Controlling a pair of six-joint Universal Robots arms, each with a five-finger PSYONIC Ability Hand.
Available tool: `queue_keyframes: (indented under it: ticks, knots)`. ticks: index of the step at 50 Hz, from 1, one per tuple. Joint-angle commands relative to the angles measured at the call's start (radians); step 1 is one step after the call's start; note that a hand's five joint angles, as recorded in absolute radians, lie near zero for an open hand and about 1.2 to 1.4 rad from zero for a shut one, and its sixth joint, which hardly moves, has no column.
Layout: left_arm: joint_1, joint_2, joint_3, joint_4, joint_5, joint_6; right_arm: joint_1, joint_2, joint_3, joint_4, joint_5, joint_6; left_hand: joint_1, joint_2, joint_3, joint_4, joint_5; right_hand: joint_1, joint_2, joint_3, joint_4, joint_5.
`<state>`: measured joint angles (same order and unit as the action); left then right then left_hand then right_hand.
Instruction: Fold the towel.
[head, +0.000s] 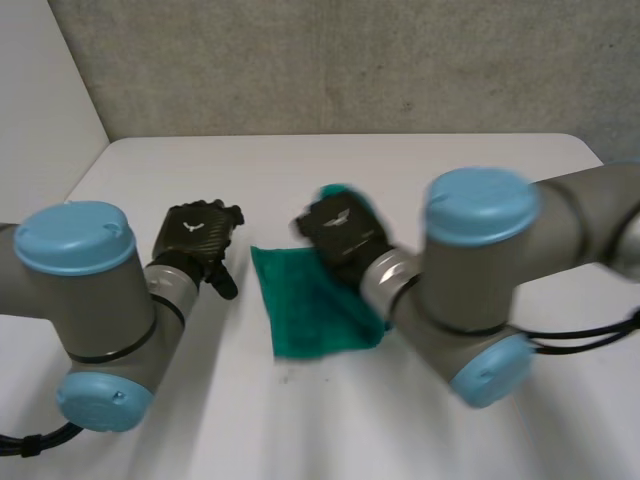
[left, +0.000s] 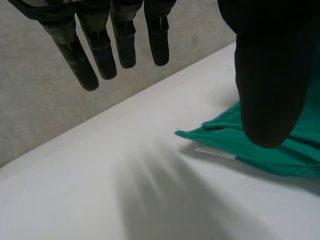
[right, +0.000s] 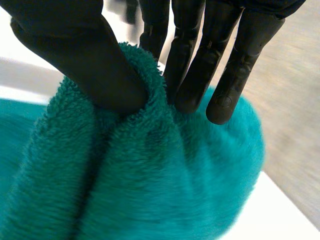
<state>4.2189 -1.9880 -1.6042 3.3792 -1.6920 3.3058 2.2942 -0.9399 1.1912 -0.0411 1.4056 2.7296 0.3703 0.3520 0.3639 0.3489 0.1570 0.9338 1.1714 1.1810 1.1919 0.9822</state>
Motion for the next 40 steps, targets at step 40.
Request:
queue_keyframes:
  ticks: [40]
  knots:
    - [-0.091, -0.206, 0.106, -0.181, -0.052, -0.161, -0.147, 0.268, -0.243, 0.311, -0.022, 0.243, -0.036, -0.018, -0.030, -0.015, 0.002, -0.759, -0.997, -1.006, -1.017, -0.982]
